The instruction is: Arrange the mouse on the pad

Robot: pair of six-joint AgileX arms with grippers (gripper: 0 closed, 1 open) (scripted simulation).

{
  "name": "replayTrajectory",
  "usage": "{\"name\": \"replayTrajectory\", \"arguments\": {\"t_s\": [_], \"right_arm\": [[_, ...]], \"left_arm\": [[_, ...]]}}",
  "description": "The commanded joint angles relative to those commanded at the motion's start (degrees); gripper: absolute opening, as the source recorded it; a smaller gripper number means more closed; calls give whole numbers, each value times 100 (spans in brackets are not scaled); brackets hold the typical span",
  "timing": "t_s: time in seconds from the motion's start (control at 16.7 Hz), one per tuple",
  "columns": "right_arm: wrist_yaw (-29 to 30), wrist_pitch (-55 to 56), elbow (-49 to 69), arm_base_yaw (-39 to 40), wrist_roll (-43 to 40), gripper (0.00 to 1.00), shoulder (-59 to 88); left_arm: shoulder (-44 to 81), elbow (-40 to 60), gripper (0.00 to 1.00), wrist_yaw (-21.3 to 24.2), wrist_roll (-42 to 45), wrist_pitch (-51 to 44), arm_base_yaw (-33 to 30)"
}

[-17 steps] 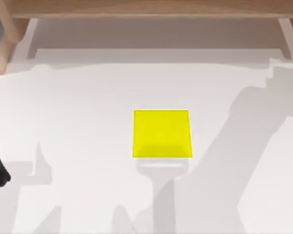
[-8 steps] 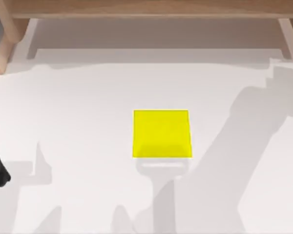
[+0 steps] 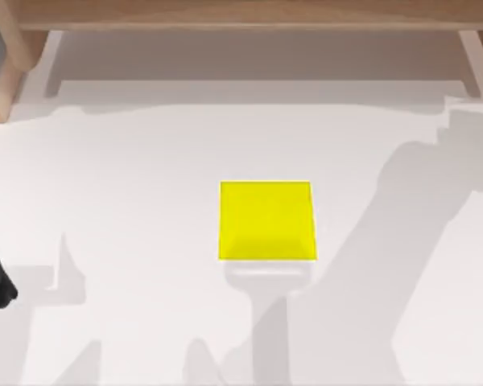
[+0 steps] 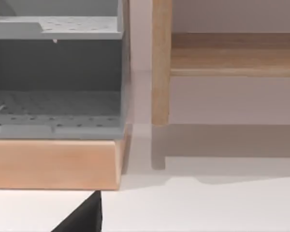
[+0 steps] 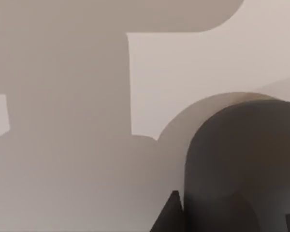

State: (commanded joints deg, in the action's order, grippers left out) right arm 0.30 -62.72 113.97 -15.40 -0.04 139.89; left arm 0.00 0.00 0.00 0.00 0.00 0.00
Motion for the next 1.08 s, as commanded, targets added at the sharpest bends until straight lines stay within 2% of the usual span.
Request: {"name": "replayTrajectory", "arguments": {"t_s": [0.48, 0.84, 1.08], "right_arm": [[1, -1933, 1820, -7, -19, 0, -90], [-3, -2077, 1965, 3, -8, 0, -112], [74, -2271, 2045, 69, -553, 0, -296]], "left_arm": [[0, 0, 100, 0, 0, 0, 0], [0, 0, 100, 0, 0, 0, 0], [0, 0, 100, 0, 0, 0, 0]]}}
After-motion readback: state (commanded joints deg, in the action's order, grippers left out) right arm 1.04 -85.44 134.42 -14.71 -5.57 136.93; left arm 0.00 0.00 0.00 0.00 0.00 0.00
